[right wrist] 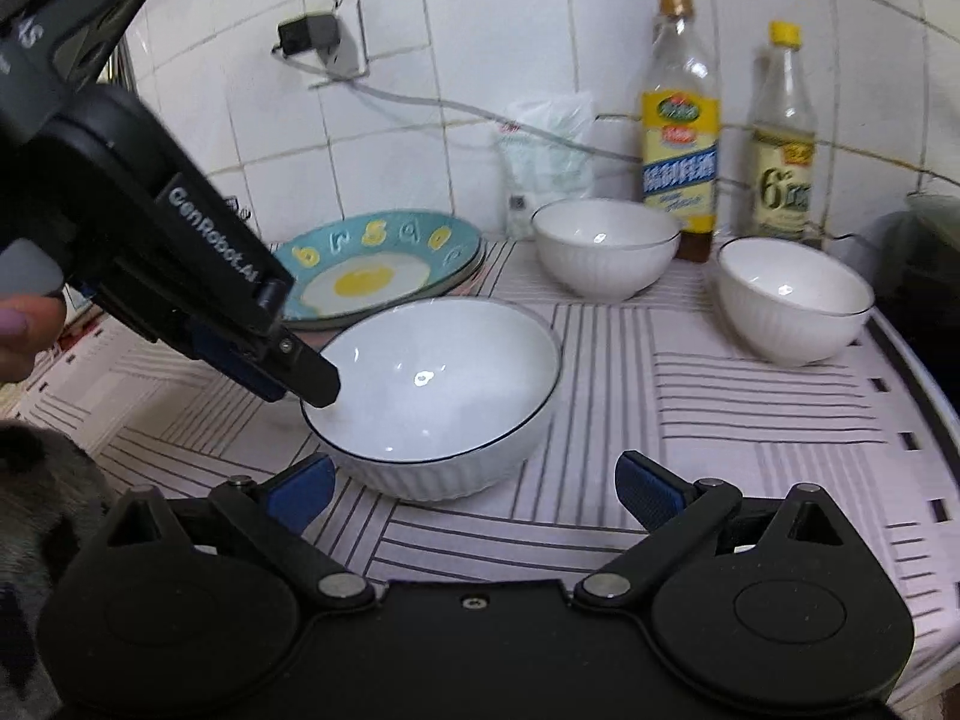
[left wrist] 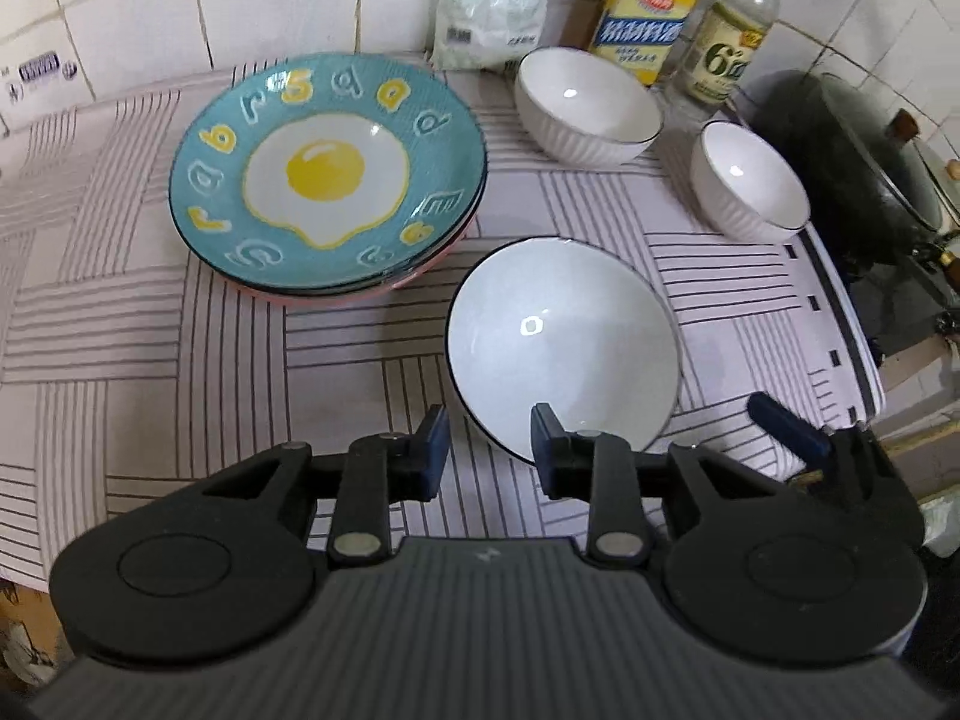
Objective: Organize plates and bowls
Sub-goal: 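Lift the white bowl with both grippers and set it beside the plate stack, then move both grippers to the second white bowl and grasp its rim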
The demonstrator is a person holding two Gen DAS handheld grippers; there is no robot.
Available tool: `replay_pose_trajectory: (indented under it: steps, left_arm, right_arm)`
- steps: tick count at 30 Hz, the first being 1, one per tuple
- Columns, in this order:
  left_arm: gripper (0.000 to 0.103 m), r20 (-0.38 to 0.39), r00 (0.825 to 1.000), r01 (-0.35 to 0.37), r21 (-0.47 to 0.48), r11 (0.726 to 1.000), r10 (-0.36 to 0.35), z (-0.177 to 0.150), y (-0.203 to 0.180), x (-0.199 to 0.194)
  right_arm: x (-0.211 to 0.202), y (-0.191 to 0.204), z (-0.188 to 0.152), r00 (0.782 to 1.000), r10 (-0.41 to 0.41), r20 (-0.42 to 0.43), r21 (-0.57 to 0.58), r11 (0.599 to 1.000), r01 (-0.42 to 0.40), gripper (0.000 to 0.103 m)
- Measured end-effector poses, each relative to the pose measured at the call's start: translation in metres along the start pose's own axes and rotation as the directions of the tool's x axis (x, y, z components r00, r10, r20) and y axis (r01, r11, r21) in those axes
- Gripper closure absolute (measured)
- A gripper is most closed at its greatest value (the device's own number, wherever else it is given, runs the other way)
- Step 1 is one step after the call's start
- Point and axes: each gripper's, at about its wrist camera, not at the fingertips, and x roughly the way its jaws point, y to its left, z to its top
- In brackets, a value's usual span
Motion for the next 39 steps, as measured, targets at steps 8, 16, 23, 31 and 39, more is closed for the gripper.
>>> replay_pose_trajectory:
  steps: [8,16,23,31,39]
  left_arm:
    - [0.07,0.042,0.999,0.004,0.035,0.999,-0.005,-0.005,-0.012,-0.032]
    - [0.062,0.064,0.998,0.003,0.069,0.998,-0.007,-0.004,-0.032,-0.047]
    - [0.054,0.096,0.995,-0.01,0.101,0.995,0.0,0.012,-0.053,-0.046]
    - [0.05,0.134,0.991,0.003,0.145,0.989,-0.022,0.049,-0.072,-0.028]
    - [0.05,0.155,0.987,0.018,0.152,0.988,-0.042,0.085,-0.085,0.013]
  right_arm:
    - [-0.036,-0.018,0.018,0.994,-0.066,0.087,0.044,0.997,0.062,0.002]
    - [-0.063,-0.042,0.035,0.987,-0.105,0.125,0.129,0.988,0.089,0.002]
    - [-0.068,-0.066,0.05,0.978,-0.159,0.134,0.188,0.973,0.132,0.002]
    - [-0.053,-0.096,0.058,0.943,-0.27,0.196,0.27,0.939,0.213,0.003]
    - [-0.008,-0.127,0.063,0.914,-0.374,0.153,0.351,0.886,0.304,0.015]
